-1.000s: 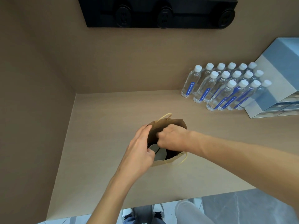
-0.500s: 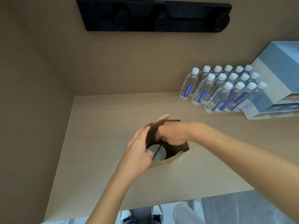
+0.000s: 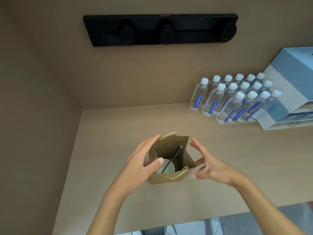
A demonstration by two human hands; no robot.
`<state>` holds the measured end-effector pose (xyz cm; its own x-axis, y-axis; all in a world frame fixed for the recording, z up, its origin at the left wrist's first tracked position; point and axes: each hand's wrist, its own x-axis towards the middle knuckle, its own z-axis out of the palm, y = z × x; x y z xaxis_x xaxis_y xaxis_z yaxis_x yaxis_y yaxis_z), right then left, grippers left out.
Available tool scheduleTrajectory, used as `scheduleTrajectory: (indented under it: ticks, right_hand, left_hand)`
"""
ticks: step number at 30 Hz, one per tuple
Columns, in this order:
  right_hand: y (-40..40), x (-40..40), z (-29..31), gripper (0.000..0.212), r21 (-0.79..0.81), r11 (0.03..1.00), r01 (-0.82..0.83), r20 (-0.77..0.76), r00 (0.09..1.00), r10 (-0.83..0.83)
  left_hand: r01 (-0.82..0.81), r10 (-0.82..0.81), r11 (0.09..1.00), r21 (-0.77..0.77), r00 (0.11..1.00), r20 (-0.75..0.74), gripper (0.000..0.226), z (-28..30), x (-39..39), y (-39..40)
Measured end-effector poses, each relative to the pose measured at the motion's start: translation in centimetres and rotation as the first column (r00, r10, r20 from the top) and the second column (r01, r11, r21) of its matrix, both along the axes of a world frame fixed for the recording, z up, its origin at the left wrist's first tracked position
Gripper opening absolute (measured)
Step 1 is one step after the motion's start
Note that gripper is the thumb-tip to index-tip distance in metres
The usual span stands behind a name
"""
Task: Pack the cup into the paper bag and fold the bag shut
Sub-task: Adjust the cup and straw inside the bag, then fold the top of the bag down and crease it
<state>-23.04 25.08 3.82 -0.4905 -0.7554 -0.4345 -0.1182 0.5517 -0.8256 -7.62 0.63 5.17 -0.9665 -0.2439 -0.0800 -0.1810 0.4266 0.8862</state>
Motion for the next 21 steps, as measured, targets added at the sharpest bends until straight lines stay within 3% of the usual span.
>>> scheduleTrajectory:
  ticks: [3,5,9,12,16,18,21]
  right_hand:
    - [-1.3,0.4,-1.2,0.129,-0.014,0.999,-0.037,-0.033,0.999,0.036]
    - [-1.9,0.4,-1.9,0.131,-0.057,0.998,-0.015,-0.014,1.0,0.015]
    - [-2.7,0.3,-2.3,0.121,-0.136,0.989,0.05,0.072,0.997,-0.041]
    - [-3.2,0.3,-2.6,0.093,-0.196,0.97,0.144,0.102,0.987,-0.126]
    - [-4.2,0.4,-3.0,0.056,-0.257,0.93,0.261,0.089,0.965,-0.246]
    - [-4.7,0.5,-3.2,0.043,-0.289,0.905,0.312,0.094,0.95,-0.297]
    - [-5.8,0.5,-3.5,0.029,-0.328,0.869,0.371,0.075,0.927,-0.367]
  left_hand:
    - [-0.005,0.006,0.985,0.17,1.0,-0.01,0.102,-1.1,1.3,-1.4]
    - [-0.002,-0.002,0.985,0.171,1.0,0.025,0.121,-2.0,1.9,-1.9]
    - [0.02,-0.029,0.995,0.097,0.995,0.094,0.129,-3.5,1.5,-1.4]
    - [-0.052,0.038,0.987,0.152,0.995,0.095,0.108,-4.1,0.6,-0.9]
    - [-0.243,0.234,0.963,0.119,0.968,0.09,0.052,-5.3,0.1,-1.4]
    - [-0.29,0.283,0.935,0.207,0.957,0.062,0.028,-5.7,-0.2,-1.4]
    - [-0.338,0.35,0.896,0.287,0.937,0.013,0.03,-6.0,-1.1,-1.1]
